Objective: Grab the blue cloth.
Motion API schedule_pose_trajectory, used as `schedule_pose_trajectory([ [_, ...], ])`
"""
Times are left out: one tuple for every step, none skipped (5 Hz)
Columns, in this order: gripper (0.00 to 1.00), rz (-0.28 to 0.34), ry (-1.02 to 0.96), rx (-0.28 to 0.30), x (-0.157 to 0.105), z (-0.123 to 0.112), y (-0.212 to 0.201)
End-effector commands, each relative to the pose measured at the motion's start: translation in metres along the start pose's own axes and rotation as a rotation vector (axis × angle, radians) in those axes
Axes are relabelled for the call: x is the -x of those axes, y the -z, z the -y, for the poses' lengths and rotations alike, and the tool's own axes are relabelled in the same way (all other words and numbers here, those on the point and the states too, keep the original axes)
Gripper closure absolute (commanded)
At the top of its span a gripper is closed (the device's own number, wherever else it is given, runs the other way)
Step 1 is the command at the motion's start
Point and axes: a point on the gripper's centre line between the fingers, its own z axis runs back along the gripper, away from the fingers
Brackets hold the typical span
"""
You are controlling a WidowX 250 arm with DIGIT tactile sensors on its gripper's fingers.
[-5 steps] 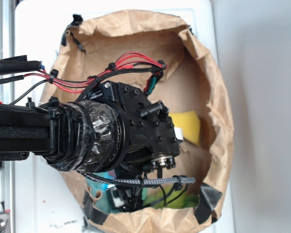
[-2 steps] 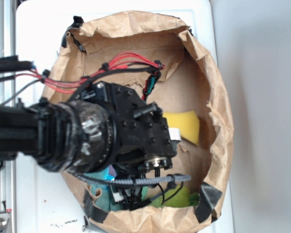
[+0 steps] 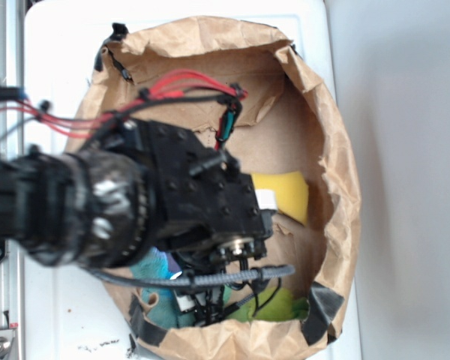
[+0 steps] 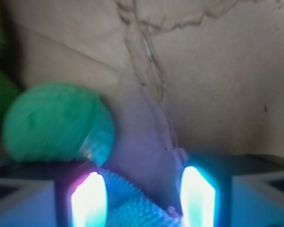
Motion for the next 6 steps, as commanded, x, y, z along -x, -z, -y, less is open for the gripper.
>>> schedule_pose_trajectory([
  [1.0,0.125,-0.061,0.079,-0.001,-0.002,-0.056],
  [1.0,0.136,-0.089,0.111,-0.001,-0.002,-0.076],
  [1.0,0.15,-0.1,0.147,0.001,-0.001,-0.093],
  [1.0,0.176,-0.113,0.141,0.003,0.002,-0.102],
  [0.42,0.154,-0.102,0.073,0.002,0.002,-0.088],
  [0.0,0.133,-0.068,0.029,0.007,0.004,-0.067],
])
